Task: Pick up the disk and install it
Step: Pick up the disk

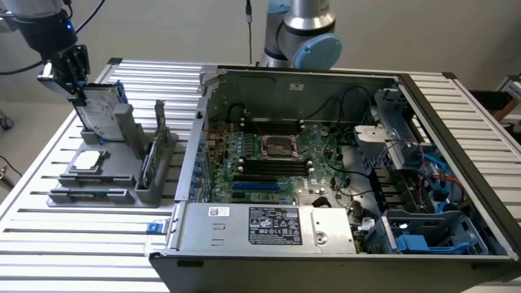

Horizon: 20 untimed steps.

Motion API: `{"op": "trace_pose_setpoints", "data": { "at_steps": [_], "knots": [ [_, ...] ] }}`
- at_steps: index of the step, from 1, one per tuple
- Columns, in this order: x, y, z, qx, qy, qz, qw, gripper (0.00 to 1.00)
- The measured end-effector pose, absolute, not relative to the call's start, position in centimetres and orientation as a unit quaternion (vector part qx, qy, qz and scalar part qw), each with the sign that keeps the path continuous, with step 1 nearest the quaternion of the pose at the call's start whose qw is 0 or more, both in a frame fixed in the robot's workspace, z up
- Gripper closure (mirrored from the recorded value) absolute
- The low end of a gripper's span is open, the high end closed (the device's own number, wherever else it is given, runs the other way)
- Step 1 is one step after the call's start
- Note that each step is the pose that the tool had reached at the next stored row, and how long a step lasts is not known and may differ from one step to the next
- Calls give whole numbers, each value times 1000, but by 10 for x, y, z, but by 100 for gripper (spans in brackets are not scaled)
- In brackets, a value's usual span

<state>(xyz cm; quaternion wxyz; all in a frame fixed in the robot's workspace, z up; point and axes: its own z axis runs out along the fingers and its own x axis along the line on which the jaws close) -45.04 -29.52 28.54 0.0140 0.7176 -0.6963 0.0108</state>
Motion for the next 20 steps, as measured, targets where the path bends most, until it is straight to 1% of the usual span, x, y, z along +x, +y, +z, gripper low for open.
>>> {"op": "trace_pose_setpoints", "data": {
  "at_steps": [20],
  "knots": [
    [-450, -295, 285, 718, -696, 12, 15, 67]
  ]
}}
